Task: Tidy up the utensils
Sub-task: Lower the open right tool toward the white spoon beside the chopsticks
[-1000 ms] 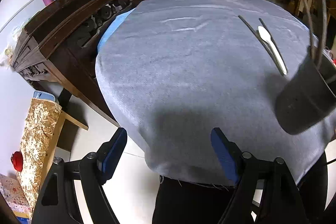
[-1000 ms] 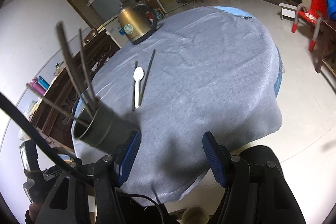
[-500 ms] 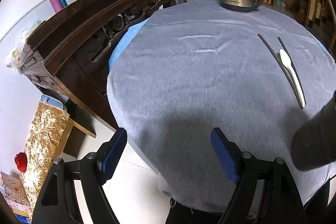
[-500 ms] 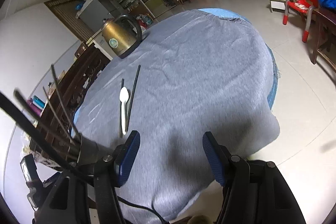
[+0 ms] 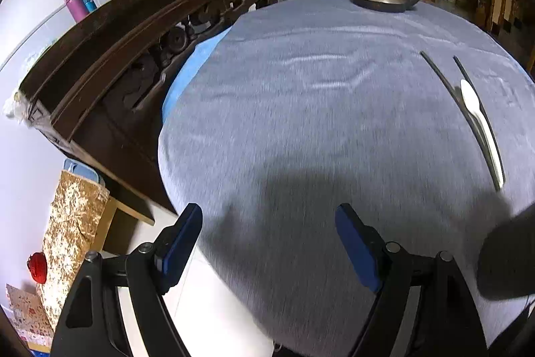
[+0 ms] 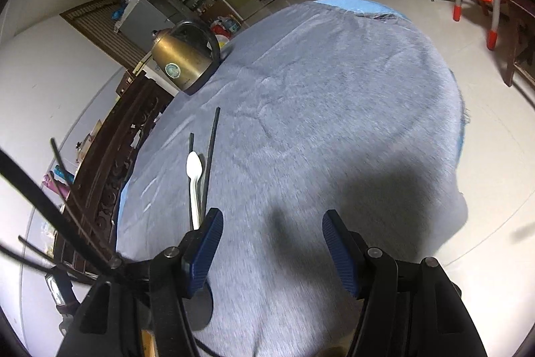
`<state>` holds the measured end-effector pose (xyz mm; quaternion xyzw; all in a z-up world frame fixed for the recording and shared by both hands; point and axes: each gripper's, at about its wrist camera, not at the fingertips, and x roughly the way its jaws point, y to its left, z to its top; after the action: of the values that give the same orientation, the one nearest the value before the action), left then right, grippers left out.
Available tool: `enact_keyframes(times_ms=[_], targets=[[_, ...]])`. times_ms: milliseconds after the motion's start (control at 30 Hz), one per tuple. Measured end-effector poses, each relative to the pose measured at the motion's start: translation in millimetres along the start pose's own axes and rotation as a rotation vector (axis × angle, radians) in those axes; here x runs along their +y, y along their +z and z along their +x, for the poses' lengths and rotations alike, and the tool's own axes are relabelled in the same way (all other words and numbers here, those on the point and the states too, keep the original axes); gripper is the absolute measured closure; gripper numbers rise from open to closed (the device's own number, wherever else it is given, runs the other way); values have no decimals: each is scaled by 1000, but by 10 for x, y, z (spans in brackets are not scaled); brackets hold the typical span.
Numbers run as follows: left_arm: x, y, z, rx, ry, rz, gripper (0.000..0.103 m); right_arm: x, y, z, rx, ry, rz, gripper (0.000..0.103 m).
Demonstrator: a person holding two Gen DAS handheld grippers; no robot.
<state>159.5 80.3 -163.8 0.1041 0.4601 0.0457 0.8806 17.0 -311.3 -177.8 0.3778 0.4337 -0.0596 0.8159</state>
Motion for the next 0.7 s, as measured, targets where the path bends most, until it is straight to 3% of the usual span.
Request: enact_keyframes(times_ms=[700], targets=[[-571, 688, 228, -84, -55, 122, 21, 579, 709, 879, 49, 35, -151, 37]])
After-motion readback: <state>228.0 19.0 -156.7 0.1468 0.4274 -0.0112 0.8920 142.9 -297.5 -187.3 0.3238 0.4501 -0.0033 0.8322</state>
